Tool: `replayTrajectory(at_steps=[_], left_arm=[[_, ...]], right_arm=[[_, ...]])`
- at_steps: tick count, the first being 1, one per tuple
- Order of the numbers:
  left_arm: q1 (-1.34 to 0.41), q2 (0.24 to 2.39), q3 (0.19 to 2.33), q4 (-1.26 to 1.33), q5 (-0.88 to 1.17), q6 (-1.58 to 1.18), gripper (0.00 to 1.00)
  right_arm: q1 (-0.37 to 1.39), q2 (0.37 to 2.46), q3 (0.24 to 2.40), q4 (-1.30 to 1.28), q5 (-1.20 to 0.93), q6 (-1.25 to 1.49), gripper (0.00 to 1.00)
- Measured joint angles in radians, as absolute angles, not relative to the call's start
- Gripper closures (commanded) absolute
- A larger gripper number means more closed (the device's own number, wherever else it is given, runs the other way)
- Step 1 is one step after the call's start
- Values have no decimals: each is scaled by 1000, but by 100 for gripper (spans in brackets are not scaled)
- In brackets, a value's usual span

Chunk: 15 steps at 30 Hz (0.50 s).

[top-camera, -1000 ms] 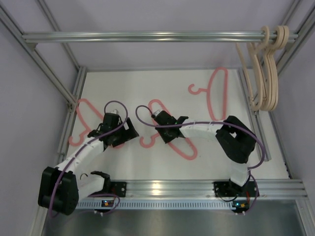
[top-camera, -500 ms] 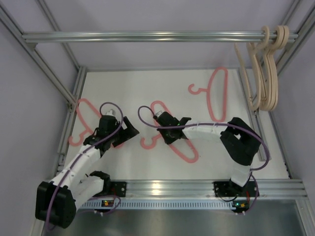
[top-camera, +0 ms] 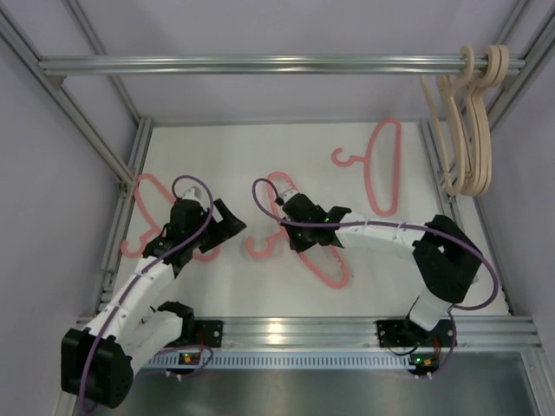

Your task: Organize the hangers

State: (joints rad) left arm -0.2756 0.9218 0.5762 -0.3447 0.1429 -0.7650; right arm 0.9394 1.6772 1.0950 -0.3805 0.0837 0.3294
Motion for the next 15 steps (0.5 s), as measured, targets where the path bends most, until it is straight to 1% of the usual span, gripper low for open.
replayTrajectory(at_steps=[9, 15], left_arm=[[-276, 868, 633, -344, 142, -770, 3], [-276, 894, 674, -336, 151, -770, 3]], right_arm=[[925, 1585, 1026, -351, -9, 358, 100], [923, 1517, 982, -309, -73, 364, 100]])
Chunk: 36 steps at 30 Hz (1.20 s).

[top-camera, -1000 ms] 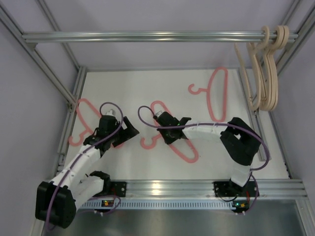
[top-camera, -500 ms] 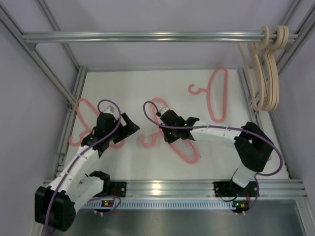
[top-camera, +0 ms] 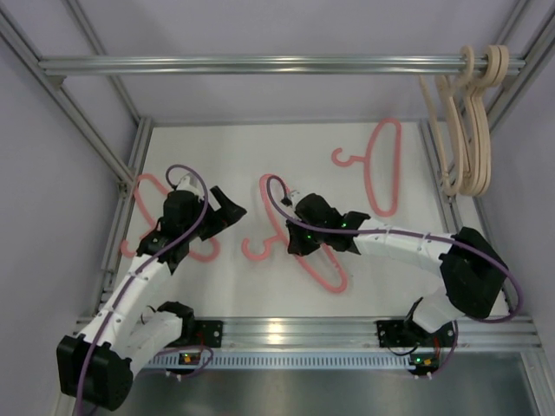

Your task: Organize the hangers

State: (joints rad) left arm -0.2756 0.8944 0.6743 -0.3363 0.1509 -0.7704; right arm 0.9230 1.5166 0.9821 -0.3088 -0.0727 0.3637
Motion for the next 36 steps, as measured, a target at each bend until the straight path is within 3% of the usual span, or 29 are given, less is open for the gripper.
replayTrajectory(at_steps=[36], left_arm=[[-276, 1080, 720, -175, 247, -822, 6]], right_arm=[[921, 1364, 890, -144, -227, 406, 100]])
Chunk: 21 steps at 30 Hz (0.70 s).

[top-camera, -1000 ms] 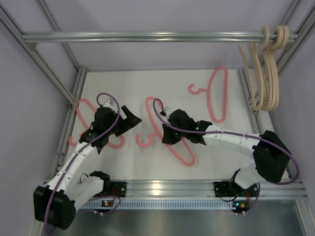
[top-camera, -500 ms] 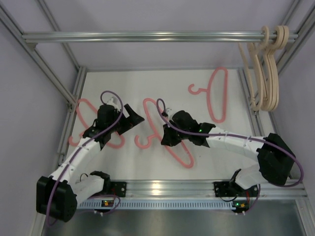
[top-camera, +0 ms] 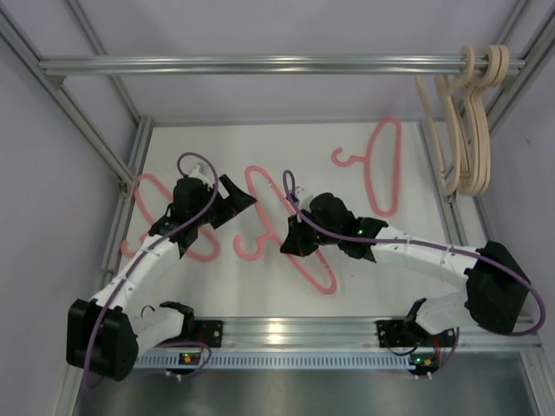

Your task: Organize the hangers

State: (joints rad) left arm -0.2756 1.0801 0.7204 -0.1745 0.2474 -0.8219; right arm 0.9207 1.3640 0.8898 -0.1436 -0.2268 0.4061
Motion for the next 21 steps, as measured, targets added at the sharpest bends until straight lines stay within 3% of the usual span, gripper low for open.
replayTrajectory(at_steps=[11, 18, 21], left_arm=[[-303, 1177, 756, -105, 234, -847, 23], [-375, 1221, 760, -84, 191, -868, 41], [-401, 1222, 760, -82, 177, -878, 55]], right_arm=[[921, 1364, 875, -92, -302, 416, 100], [921, 1372, 875, -66, -315, 421, 100], [921, 1387, 875, -55, -314, 421, 100]])
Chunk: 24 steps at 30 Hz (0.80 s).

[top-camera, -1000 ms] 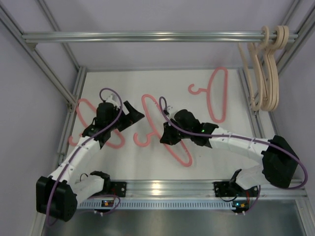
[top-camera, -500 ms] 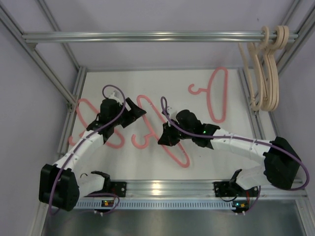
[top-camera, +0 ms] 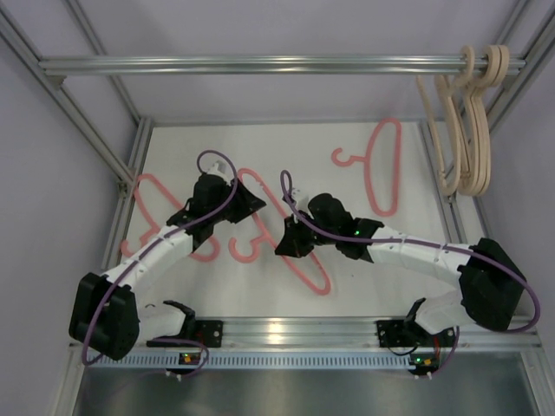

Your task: Organize the hangers

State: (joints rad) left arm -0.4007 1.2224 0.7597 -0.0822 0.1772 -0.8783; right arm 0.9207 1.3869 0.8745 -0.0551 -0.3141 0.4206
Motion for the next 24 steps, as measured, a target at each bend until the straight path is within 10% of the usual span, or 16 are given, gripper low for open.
replayTrajectory(at_steps=[7, 19, 24], left_arm=[[-406, 1222, 759, -68, 139, -943, 99], [-408, 1207, 753, -81, 58, -1016, 100], [-408, 1183, 753, -105, 10, -1035, 100]], right_arm=[[921, 1402, 875, -46, -289, 419, 97], [941, 1385, 842, -44, -132, 347, 39], [1027, 1359, 823, -42, 30, 286, 34]])
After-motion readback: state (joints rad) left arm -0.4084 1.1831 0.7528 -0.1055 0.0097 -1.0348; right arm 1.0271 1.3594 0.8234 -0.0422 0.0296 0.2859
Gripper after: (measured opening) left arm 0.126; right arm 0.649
